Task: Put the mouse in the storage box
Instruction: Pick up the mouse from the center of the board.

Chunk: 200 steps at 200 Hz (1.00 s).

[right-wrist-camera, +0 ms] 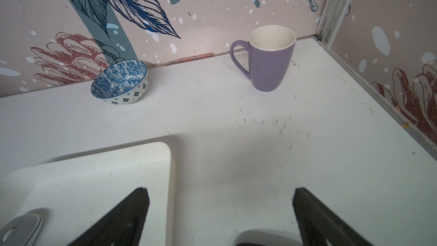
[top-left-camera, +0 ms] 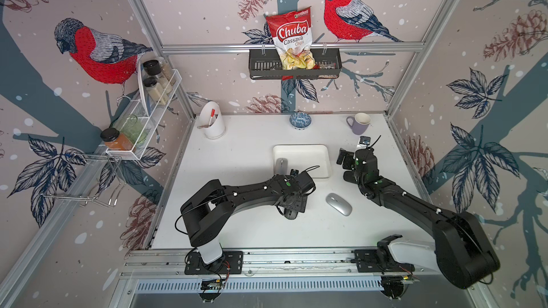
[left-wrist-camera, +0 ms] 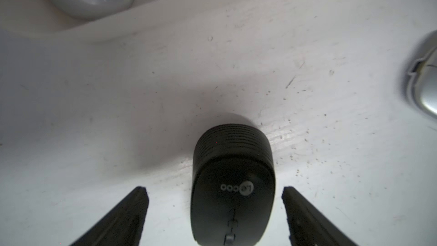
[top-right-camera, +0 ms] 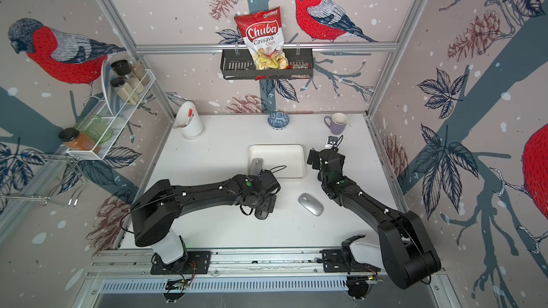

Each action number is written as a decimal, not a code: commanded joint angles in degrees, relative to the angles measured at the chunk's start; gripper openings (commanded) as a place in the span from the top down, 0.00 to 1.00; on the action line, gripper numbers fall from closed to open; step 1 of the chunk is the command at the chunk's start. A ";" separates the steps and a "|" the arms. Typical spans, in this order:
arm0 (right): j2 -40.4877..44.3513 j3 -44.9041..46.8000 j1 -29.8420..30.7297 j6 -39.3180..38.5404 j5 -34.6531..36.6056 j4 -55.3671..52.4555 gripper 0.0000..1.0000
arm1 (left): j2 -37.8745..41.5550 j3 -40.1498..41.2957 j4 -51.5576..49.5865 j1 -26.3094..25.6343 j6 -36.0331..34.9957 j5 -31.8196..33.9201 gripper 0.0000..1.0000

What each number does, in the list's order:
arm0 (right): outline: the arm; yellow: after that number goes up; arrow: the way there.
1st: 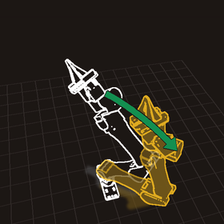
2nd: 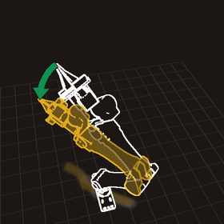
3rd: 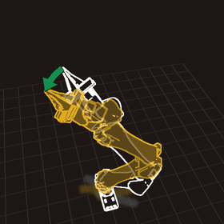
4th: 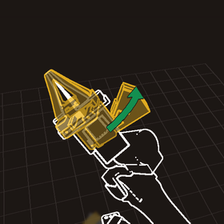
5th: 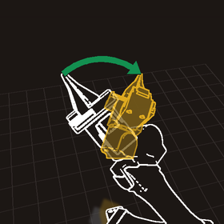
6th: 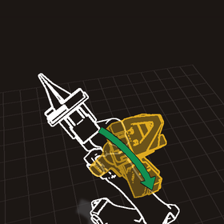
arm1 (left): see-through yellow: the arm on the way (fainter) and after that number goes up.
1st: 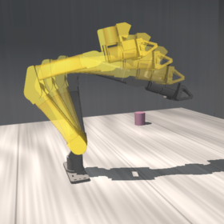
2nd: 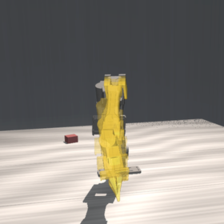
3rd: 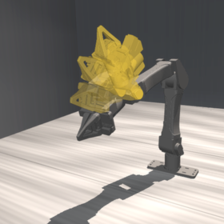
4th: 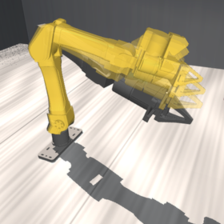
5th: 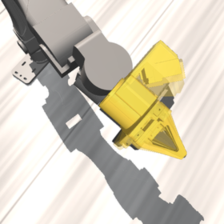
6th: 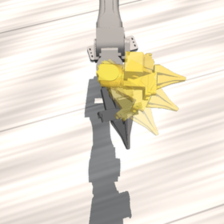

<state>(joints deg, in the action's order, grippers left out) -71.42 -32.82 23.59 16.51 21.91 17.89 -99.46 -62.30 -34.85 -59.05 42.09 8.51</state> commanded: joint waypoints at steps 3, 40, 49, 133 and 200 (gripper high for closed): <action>-0.06 0.21 0.05 0.85 -0.47 1.55 0.00 | -2.66 0.62 0.27 -0.53 -0.42 -0.14 0.11; -0.13 0.47 -0.04 0.59 -0.16 1.45 0.00 | -3.49 1.14 2.92 -0.81 -1.47 1.37 0.26; -0.13 0.39 -0.03 0.78 -0.21 1.40 0.00 | -3.32 0.63 2.72 -0.81 -1.43 1.92 0.31; -2.33 0.74 0.05 1.59 -0.64 2.17 0.00 | 3.08 -9.63 -7.00 0.34 -4.13 10.59 0.41; 0.47 2.96 1.00 2.51 1.19 4.44 0.00 | -6.96 -22.69 4.30 10.48 -14.90 9.16 0.39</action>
<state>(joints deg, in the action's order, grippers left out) -72.36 -30.85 24.10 18.24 21.54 19.90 -101.45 -79.26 -35.97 -50.96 33.08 17.10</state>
